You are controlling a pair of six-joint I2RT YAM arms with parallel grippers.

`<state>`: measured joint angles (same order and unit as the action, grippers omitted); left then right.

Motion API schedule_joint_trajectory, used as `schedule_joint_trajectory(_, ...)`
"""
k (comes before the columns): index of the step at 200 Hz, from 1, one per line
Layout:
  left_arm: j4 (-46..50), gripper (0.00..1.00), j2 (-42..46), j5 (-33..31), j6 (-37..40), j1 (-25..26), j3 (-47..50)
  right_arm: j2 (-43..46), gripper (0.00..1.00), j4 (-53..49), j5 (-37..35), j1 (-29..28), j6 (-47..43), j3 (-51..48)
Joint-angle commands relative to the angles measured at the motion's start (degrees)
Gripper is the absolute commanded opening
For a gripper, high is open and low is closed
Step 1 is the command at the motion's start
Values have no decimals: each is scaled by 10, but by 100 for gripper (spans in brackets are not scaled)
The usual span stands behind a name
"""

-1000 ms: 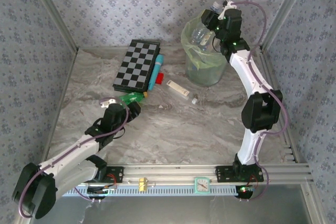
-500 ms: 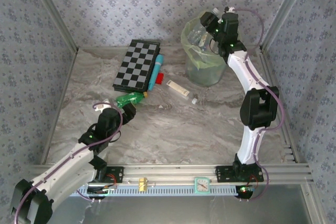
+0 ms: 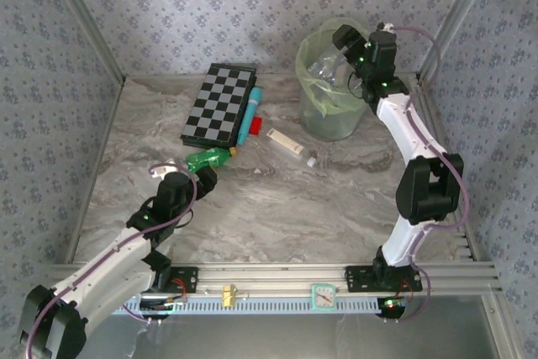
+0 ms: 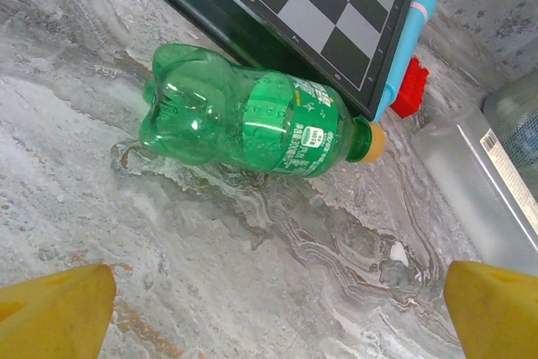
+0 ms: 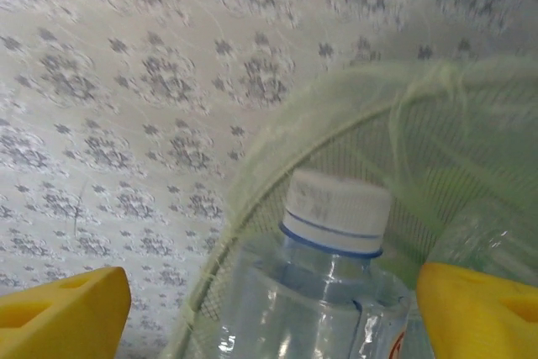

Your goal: Put the plastic bottles in the bin

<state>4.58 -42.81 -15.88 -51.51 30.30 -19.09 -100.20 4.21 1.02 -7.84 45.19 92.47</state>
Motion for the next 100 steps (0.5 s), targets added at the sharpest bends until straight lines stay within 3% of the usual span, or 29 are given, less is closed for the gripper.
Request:
schedule_joint_trajectory(1,3,100,-1,4,10,-6,-9,39,92,-18,-40,13,-51,-1)
schedule_joint_trajectory(39,1,100,-7,3,10,-8,-12,29,93,-47,-36,17,-88,38)
schedule_joint_trajectory(76,4,100,-11,7,12,-9,-17,-42,87,-120,56,14,-127,143)
schedule_joint_trajectory(100,8,100,-10,7,12,-10,-19,-68,85,-149,81,0,-143,172)
